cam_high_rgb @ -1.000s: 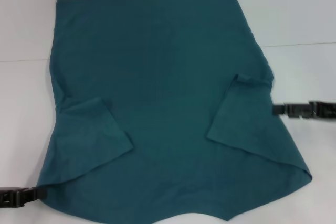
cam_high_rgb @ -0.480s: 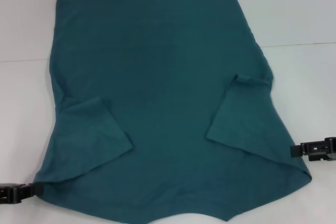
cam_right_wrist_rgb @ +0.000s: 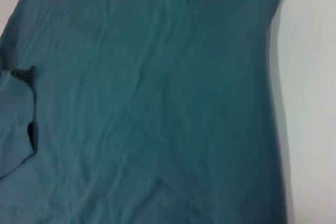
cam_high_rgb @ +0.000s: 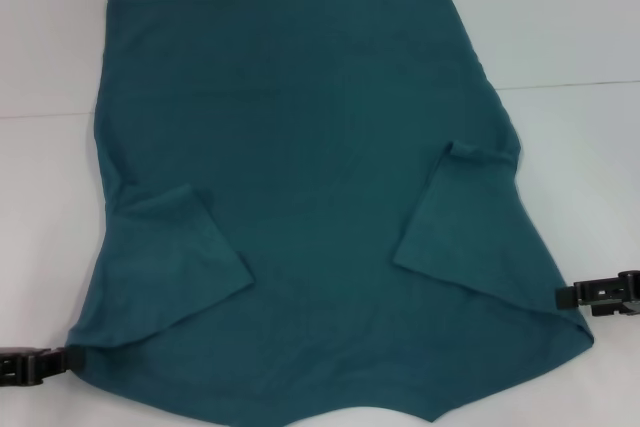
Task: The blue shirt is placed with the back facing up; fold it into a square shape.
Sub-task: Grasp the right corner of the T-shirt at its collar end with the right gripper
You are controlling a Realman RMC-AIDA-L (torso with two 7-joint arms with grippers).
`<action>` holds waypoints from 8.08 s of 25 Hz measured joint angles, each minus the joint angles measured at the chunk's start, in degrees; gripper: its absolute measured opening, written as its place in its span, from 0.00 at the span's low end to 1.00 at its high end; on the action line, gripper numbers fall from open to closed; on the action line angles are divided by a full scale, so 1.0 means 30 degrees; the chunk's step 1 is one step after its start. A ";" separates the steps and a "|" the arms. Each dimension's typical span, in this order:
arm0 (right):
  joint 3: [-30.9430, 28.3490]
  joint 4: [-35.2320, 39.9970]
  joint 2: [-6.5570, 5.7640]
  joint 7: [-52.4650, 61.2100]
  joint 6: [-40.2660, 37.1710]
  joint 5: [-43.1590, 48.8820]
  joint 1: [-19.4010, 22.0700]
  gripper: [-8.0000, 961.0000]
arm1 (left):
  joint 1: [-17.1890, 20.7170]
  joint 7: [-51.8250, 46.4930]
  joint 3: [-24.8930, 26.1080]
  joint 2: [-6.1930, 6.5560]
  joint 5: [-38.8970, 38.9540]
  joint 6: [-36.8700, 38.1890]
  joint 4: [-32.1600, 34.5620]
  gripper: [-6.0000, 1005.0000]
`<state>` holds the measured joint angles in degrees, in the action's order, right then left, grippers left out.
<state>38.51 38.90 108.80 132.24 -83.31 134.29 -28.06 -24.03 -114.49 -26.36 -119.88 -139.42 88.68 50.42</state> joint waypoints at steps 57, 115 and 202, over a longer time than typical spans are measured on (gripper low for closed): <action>0.0287 -0.0109 0.1104 -0.0987 -0.1448 -0.0191 -0.1257 0.87 | -0.0259 0.0168 -0.0028 0.0061 0.0148 -0.0491 -0.0320 0.03; -0.2268 -0.2196 0.0952 -0.1996 -0.1369 -0.0315 -0.0706 0.86 | -0.0948 0.0210 -0.0028 0.0146 0.0157 -0.1001 -0.0754 0.03; -0.2861 -0.4631 0.0575 -0.2448 -0.0478 -0.2026 -0.0217 0.77 | -0.1218 0.0515 -0.0033 0.0148 0.0157 -0.1171 -0.1104 0.03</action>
<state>29.93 25.00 110.53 124.90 -84.74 128.21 -28.71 -27.69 -112.94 -26.46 -119.44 -138.95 85.17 47.10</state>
